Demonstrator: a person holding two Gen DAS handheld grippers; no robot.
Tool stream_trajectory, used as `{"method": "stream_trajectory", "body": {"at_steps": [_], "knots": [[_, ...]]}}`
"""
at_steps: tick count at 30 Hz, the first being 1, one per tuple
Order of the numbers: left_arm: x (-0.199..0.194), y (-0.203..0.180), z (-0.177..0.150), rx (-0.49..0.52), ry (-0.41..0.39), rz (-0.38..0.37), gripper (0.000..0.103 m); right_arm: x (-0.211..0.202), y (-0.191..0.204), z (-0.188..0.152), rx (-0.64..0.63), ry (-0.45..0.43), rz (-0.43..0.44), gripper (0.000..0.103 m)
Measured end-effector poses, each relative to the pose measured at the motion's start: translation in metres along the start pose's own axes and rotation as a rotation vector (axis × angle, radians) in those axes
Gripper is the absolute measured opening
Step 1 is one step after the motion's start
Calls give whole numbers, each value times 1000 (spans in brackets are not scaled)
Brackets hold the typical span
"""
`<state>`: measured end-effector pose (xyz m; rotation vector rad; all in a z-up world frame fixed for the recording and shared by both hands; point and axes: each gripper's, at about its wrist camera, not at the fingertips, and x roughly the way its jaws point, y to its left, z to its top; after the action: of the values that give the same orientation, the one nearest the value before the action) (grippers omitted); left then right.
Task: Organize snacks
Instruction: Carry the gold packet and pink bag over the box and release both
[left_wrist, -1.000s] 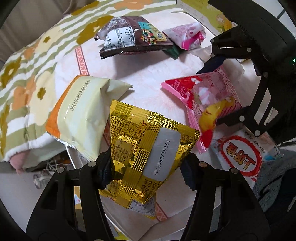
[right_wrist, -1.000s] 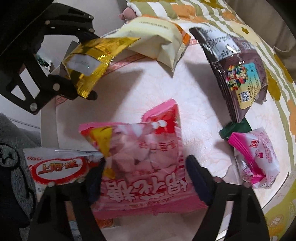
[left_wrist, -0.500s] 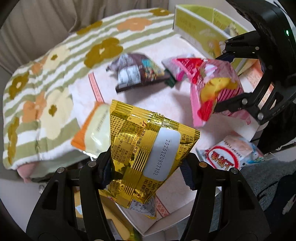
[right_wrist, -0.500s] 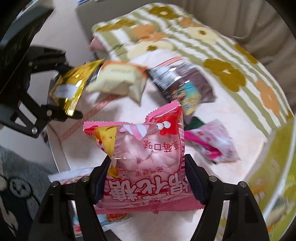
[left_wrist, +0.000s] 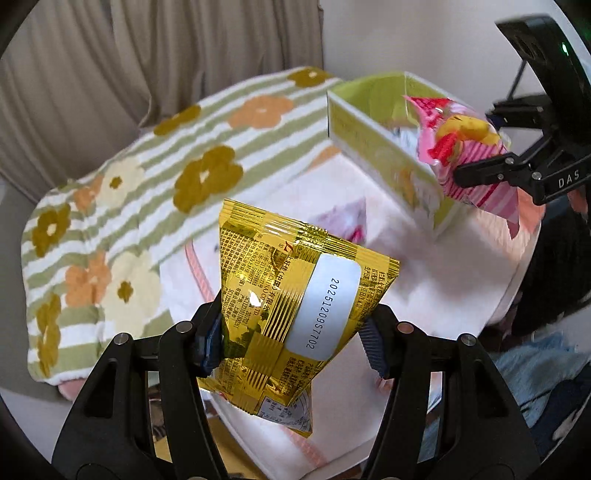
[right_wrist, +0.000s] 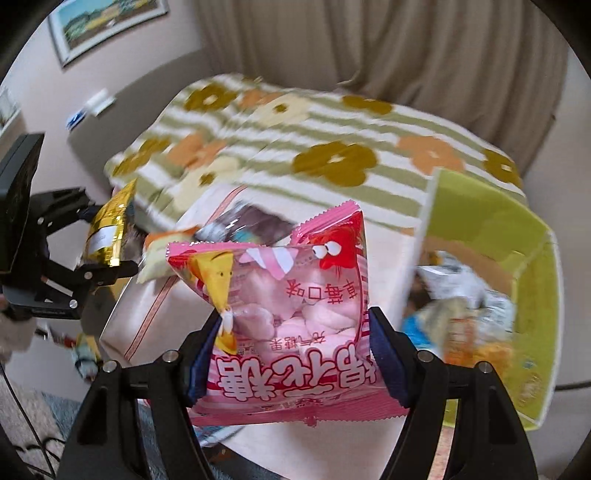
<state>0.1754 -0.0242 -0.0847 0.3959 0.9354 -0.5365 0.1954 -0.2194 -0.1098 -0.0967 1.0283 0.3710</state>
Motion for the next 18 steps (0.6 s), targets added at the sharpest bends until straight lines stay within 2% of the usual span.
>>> {"method": "stream_trajectory", "body": {"at_steps": [4, 11, 15, 18], "knots": [[1, -25, 39, -30, -37, 35, 57, -27, -46, 0, 23, -52, -6, 70], [25, -89, 115, -75, -97, 31, 57, -61, -128, 2, 47, -96, -29, 70], [49, -120, 155, -123, -98, 16, 57, -64, -168, 2, 83, -99, -29, 70], [72, -140, 185, -135, -74, 43, 57, -63, -194, 6, 122, -98, -25, 70]]}}
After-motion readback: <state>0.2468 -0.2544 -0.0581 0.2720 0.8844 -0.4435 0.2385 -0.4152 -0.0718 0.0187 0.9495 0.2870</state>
